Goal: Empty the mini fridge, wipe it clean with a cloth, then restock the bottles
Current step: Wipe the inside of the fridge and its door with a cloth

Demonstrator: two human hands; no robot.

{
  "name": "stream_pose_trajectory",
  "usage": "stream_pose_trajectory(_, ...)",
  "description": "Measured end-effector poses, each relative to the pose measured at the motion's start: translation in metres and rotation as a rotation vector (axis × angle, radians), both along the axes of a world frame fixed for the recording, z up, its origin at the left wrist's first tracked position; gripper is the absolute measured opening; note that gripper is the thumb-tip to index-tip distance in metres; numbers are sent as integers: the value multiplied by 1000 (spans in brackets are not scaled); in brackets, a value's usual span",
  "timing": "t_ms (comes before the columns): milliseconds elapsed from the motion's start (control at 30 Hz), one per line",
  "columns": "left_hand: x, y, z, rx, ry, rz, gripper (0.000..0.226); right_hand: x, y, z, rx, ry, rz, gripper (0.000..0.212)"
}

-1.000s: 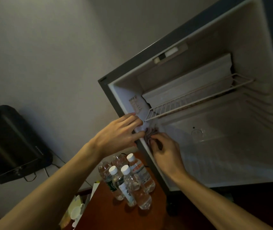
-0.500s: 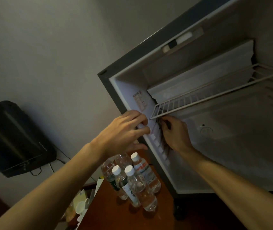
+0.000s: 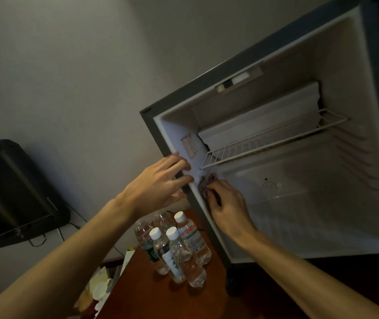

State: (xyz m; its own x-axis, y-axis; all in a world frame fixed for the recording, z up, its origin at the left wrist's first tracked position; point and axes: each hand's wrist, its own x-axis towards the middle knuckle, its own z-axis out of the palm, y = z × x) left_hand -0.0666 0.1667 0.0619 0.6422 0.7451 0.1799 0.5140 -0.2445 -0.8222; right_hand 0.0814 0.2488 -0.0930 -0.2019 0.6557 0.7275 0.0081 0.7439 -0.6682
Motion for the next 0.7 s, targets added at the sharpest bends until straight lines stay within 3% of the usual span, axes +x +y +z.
stream_pose_trajectory(300,-5,8,-21,39,-244,-35,34,-8,45,10,37,-82,-121,18)
stream_pose_trajectory(500,-8,14,-28,71,-261,-61,35,-18,78,15,18,-81,-164,34)
stream_pose_trajectory(700,-5,8,-24,54,-206,-3,38,-7,45,14,36,-103,-107,19)
